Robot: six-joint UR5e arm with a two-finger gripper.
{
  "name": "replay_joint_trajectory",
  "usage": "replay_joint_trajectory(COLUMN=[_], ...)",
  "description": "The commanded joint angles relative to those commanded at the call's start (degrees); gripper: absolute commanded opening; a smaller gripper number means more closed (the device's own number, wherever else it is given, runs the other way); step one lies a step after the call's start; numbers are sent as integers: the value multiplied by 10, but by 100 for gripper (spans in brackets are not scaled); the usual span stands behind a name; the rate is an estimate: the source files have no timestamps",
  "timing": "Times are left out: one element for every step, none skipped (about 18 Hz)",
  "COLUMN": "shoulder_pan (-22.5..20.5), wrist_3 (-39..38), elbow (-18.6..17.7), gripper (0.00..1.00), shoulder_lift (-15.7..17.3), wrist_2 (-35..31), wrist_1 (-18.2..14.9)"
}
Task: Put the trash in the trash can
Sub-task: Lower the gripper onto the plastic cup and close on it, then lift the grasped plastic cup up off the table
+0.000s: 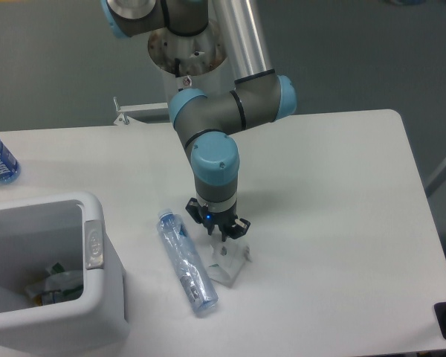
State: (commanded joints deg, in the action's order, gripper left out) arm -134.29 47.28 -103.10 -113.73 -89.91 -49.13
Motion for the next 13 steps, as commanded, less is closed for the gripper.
replay_joint_trajectory(shoulder_pan=[-6,-17,-26,-35,-42,-47,-48,-50,-51,-52,-53,-56,-62], wrist_3=[2,3,4,9,15,18,18,19,20,20,20,20,20], elbow=[6,13,19,26,30,34,37,38,40,43,47,49,51], gripper=[6,6,5,3,0,0,0,0,0,0,0,0,0], shoulder_lift=[0,1,3,6,7,7,7,7,7,8,7,8,8], wrist_2=[-5,-10,-11,-10,-10,-9,-8,-8,-8,-7,-6,-6,-5], wrist_1=[0,-1,0,-1,0,-1,-1,-1,-1,-3,-3,-4,-5])
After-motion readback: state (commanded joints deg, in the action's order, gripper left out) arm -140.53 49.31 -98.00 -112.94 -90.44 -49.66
